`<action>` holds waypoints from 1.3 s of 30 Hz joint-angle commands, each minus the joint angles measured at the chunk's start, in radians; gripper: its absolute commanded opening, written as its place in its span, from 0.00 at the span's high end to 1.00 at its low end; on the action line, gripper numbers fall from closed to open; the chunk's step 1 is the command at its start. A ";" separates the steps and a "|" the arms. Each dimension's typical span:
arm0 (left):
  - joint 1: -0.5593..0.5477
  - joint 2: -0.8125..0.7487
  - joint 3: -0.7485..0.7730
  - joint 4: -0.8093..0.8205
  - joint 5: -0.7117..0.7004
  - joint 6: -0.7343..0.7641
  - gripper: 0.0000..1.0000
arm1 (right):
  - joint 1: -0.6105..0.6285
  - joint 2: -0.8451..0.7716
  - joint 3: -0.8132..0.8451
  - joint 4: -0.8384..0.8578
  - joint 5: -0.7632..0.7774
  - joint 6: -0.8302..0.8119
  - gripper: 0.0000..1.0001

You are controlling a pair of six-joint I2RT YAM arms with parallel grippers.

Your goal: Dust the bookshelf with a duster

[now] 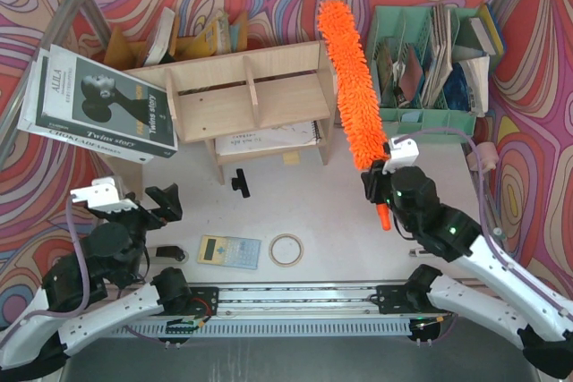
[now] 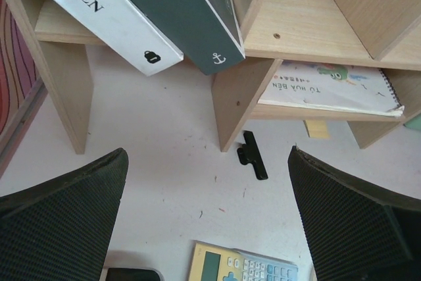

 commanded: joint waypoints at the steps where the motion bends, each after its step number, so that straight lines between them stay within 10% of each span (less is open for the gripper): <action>1: -0.003 -0.030 -0.013 -0.001 -0.056 -0.003 0.01 | 0.001 -0.147 -0.031 0.181 -0.108 -0.173 1.00; 15: -0.003 0.080 0.065 0.003 -0.089 -0.145 0.01 | 0.001 -0.146 -0.056 0.323 -0.570 -0.406 1.00; 39: 0.003 0.604 0.486 0.345 0.115 -0.279 0.09 | 0.003 -0.082 -0.087 0.379 -0.774 -0.376 1.00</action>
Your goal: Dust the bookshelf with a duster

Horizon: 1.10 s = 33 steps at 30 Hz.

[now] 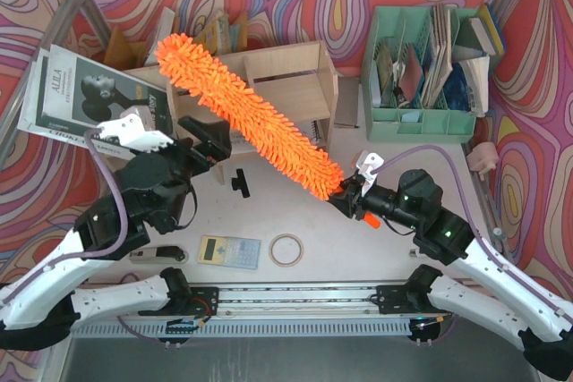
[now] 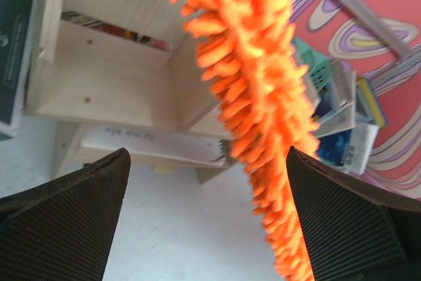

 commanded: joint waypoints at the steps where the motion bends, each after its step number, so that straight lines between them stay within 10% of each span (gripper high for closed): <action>1: 0.007 0.046 0.107 0.060 0.009 -0.012 0.09 | 0.002 -0.019 0.008 0.089 -0.030 0.006 1.00; 16: 0.353 0.235 0.179 0.018 0.418 -0.223 0.24 | 0.002 -0.013 0.010 0.088 -0.084 0.011 1.00; 28: 0.359 0.136 0.085 -0.038 0.423 -0.228 0.95 | 0.002 0.043 0.132 -0.134 0.123 -0.013 1.00; 33: 0.358 0.066 0.034 -0.062 0.475 -0.258 1.00 | 0.002 0.047 0.166 -0.201 0.206 -0.016 1.00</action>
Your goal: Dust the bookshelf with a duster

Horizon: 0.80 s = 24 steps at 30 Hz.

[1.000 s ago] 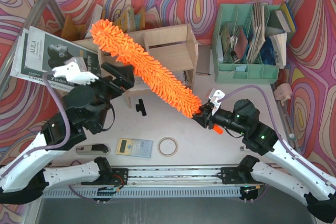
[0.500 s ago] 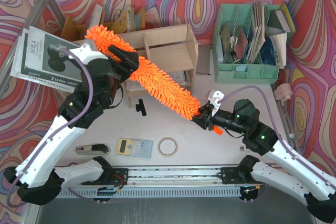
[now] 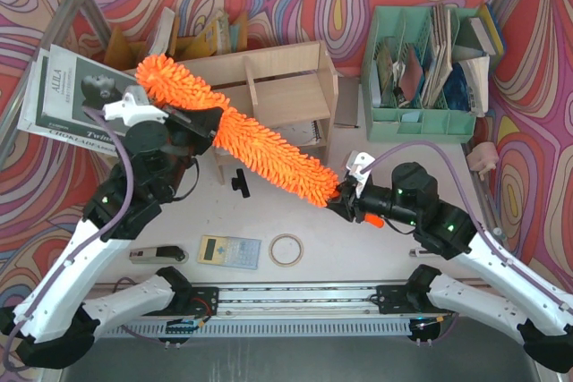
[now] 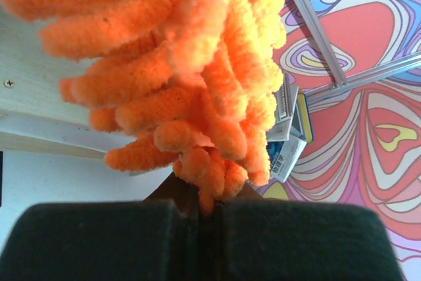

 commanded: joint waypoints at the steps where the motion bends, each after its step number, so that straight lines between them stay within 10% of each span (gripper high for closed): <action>1: 0.004 -0.063 -0.046 -0.108 0.045 0.029 1.00 | -0.025 -0.017 0.061 -0.042 0.244 0.018 1.00; 24: -0.163 -0.132 -0.247 0.031 -0.021 -0.153 0.92 | -0.025 -0.023 0.202 -0.313 0.236 -0.088 1.00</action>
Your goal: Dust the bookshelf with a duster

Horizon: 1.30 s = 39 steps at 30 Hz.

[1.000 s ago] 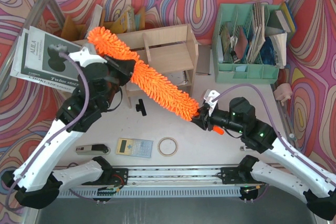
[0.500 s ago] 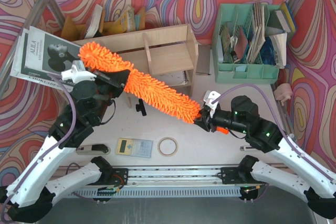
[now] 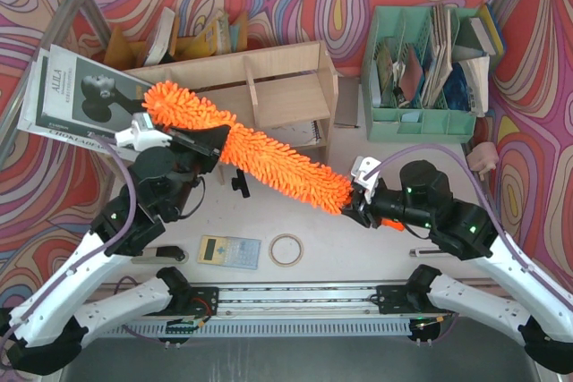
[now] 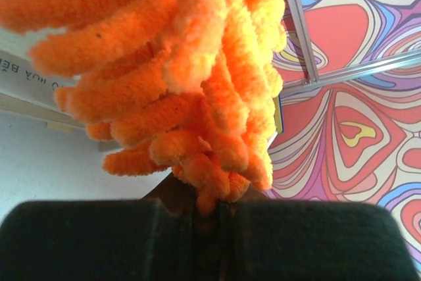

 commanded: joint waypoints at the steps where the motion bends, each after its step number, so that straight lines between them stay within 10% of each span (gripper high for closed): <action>1: -0.093 0.009 -0.029 -0.070 -0.002 0.028 0.91 | -0.033 -0.011 0.050 -0.014 0.209 0.012 1.00; 22: -0.350 0.091 -0.332 -0.021 -0.248 -0.390 0.88 | -0.033 -0.061 0.056 -0.140 0.412 0.000 1.00; 39: -0.356 -0.021 -0.592 -0.104 -0.353 -0.674 0.85 | -0.033 0.099 -0.047 0.017 0.205 0.101 1.00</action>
